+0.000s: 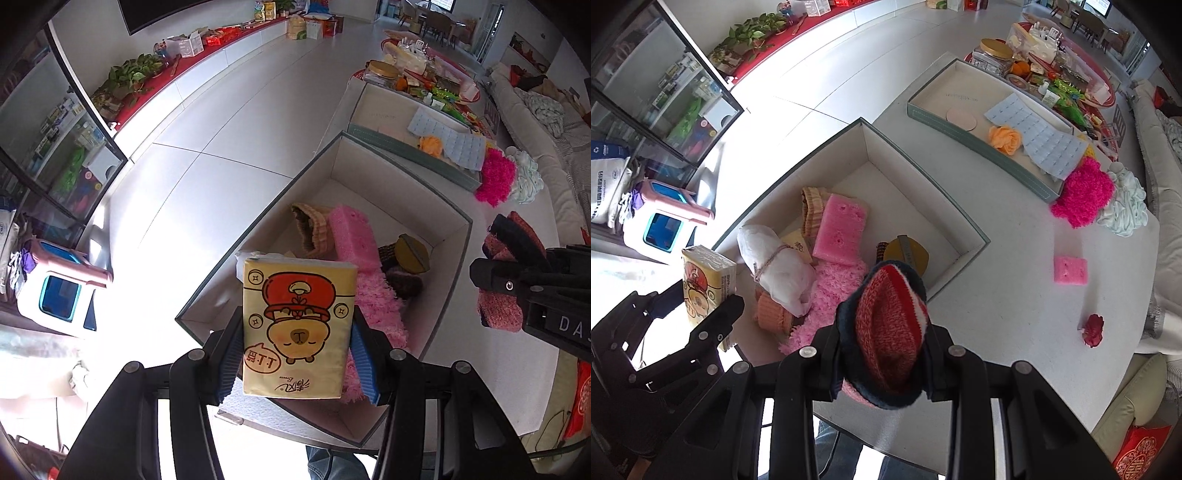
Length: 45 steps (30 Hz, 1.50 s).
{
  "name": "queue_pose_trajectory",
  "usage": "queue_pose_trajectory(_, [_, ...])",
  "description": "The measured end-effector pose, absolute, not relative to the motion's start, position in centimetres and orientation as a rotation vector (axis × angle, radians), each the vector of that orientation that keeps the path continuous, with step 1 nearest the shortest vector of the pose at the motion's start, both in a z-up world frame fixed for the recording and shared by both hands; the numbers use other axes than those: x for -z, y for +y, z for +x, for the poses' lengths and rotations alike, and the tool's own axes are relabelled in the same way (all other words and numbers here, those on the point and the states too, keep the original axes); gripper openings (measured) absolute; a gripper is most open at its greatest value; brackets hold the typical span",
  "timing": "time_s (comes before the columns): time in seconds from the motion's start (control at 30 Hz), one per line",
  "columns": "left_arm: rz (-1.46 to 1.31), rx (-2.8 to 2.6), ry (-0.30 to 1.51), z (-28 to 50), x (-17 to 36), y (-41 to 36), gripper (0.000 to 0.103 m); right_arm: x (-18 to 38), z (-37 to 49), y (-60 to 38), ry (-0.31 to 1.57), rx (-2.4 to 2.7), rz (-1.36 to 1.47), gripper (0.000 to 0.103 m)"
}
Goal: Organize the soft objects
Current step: 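Carry the yellow tissue pack and knit hat with both tools over the box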
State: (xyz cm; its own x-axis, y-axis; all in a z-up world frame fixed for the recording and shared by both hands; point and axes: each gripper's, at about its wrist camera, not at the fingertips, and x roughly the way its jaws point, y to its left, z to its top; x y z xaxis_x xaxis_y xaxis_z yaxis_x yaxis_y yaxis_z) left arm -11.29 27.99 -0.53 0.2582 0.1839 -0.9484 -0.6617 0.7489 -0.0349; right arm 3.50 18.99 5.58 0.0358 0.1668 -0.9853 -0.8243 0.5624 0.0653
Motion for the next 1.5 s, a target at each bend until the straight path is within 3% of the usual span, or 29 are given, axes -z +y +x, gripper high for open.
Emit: queue_pose_trajectory(1.5, [-0.502, -0.616, 1.25, -10.2, 3.0, 28.2, 0.054, -3.7, 4.2, 20.6, 1.352, -0.852, -0.669, 0.034])
